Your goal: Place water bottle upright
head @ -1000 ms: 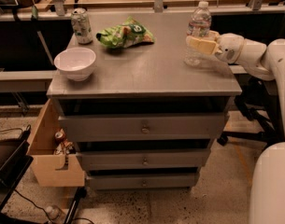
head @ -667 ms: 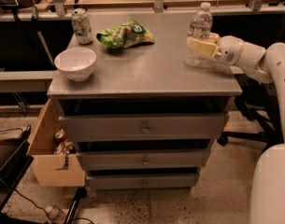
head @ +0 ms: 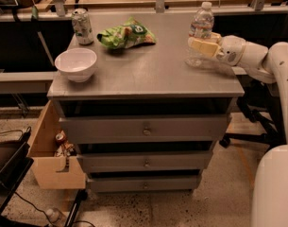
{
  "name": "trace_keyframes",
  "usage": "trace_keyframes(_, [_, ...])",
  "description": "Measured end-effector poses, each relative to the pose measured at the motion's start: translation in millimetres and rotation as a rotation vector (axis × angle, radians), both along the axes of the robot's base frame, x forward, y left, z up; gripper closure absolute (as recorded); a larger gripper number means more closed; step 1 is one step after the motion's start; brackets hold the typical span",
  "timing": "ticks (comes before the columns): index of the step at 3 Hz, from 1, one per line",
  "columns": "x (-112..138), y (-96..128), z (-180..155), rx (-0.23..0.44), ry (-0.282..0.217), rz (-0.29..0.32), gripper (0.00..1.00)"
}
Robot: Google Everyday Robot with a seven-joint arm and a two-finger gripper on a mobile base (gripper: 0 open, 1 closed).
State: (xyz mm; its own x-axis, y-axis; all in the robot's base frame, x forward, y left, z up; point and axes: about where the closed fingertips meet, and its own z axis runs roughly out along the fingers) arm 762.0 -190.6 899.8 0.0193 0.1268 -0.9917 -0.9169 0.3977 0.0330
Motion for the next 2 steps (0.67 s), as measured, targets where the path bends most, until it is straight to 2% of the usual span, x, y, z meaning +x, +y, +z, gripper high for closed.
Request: trace_keyframes(2, [0.6, 3.8, 0.3, 0.001, 0.000, 0.005, 0.05])
